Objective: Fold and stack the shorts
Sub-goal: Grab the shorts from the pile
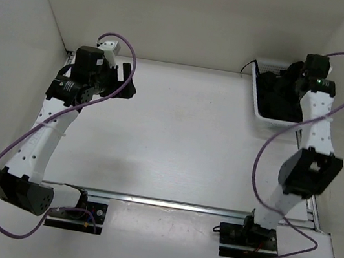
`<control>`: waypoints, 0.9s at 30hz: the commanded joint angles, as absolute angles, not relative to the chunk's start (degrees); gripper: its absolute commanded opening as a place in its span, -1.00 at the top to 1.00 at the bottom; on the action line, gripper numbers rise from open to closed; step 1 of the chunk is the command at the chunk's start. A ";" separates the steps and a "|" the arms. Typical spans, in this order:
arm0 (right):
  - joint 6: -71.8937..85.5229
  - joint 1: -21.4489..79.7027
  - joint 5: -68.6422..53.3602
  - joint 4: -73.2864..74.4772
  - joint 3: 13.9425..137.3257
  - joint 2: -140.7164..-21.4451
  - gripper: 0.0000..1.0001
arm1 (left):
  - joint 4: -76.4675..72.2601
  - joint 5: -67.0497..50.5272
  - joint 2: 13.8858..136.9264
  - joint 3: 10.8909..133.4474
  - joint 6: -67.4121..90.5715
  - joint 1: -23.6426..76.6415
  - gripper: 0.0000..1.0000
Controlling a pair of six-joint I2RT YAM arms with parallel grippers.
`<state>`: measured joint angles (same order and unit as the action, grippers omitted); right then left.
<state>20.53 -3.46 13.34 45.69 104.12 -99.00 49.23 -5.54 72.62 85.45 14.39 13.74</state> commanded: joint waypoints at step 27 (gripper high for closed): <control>24.26 -10.28 -21.82 37.81 145.99 -113.60 1.00 | 52.37 -5.02 89.47 99.48 17.92 14.41 -0.99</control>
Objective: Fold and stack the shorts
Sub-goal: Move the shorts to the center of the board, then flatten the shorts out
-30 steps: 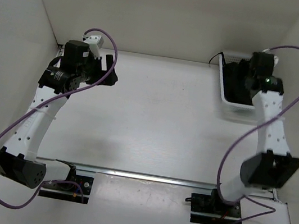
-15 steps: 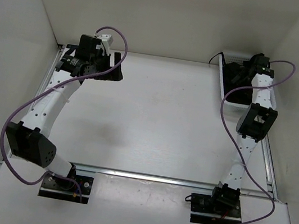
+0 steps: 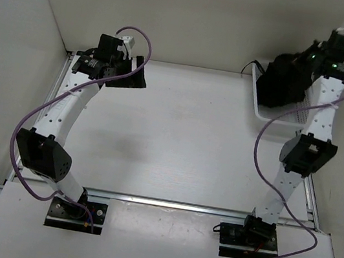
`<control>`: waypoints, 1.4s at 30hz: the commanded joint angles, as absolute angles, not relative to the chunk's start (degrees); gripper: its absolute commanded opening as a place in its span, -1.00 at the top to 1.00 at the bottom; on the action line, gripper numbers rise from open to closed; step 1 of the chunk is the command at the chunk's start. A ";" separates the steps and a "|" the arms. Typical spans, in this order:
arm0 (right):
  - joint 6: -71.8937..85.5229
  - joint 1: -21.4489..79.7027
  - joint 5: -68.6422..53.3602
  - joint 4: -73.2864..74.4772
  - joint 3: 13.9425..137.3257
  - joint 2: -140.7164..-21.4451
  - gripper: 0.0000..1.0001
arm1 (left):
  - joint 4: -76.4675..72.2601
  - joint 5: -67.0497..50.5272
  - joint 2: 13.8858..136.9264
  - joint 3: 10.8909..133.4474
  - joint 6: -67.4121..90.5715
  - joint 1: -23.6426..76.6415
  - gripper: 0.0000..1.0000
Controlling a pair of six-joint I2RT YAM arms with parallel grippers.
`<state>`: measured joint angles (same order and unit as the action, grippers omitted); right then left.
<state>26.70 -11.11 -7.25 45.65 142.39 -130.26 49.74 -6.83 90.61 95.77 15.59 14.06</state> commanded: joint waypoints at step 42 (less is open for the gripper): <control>23.19 42.86 15.03 45.70 82.49 -91.76 -0.80 | 55.11 -13.45 77.42 83.58 21.71 7.38 -0.99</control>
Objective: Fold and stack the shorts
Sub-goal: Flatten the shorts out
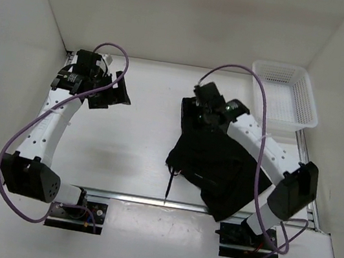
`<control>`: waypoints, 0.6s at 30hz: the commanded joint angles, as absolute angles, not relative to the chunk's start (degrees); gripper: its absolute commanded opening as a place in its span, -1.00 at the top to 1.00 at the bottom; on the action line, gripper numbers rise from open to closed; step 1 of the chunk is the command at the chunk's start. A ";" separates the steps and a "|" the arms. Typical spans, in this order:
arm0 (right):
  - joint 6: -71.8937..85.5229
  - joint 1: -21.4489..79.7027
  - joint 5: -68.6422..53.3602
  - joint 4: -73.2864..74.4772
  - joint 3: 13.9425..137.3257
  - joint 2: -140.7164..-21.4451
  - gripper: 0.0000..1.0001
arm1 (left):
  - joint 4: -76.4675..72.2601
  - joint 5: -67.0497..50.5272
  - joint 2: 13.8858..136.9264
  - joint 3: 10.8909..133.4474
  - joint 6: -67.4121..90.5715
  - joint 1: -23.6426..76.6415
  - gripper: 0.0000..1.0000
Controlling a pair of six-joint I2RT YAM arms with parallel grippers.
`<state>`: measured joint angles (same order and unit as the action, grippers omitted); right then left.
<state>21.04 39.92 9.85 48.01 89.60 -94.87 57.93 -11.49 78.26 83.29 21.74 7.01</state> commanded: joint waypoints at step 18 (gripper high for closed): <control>25.58 58.45 20.65 42.01 85.25 -114.61 -0.08 | 55.11 -11.69 78.84 81.21 21.18 7.38 -0.99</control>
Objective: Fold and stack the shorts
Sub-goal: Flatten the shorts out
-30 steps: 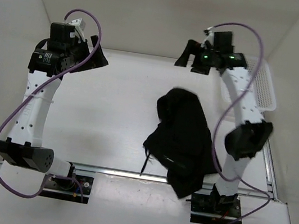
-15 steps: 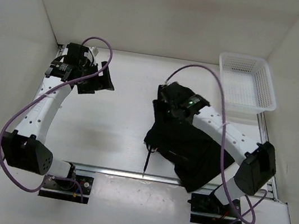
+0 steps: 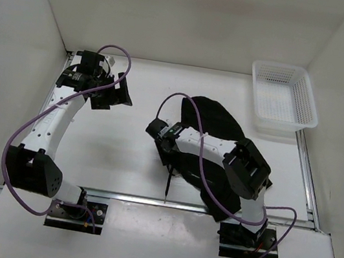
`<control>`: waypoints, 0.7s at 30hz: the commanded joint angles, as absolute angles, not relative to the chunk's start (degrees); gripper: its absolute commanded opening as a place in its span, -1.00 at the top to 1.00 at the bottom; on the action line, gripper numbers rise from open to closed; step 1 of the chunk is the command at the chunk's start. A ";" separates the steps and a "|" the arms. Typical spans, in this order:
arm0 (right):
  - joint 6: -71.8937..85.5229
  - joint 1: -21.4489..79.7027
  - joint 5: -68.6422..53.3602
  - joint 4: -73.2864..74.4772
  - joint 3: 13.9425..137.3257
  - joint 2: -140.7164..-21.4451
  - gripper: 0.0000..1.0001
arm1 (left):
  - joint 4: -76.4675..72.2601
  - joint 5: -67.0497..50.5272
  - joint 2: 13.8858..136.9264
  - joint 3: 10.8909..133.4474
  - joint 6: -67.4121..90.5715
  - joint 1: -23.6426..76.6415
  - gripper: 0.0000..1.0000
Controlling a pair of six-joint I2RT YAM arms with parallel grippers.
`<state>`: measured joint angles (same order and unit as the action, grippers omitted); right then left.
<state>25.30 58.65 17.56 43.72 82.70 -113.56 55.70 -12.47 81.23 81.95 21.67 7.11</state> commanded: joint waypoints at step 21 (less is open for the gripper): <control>12.48 45.71 29.28 51.50 77.35 -66.10 0.99 | 53.70 -17.83 92.09 92.63 22.93 18.36 -0.99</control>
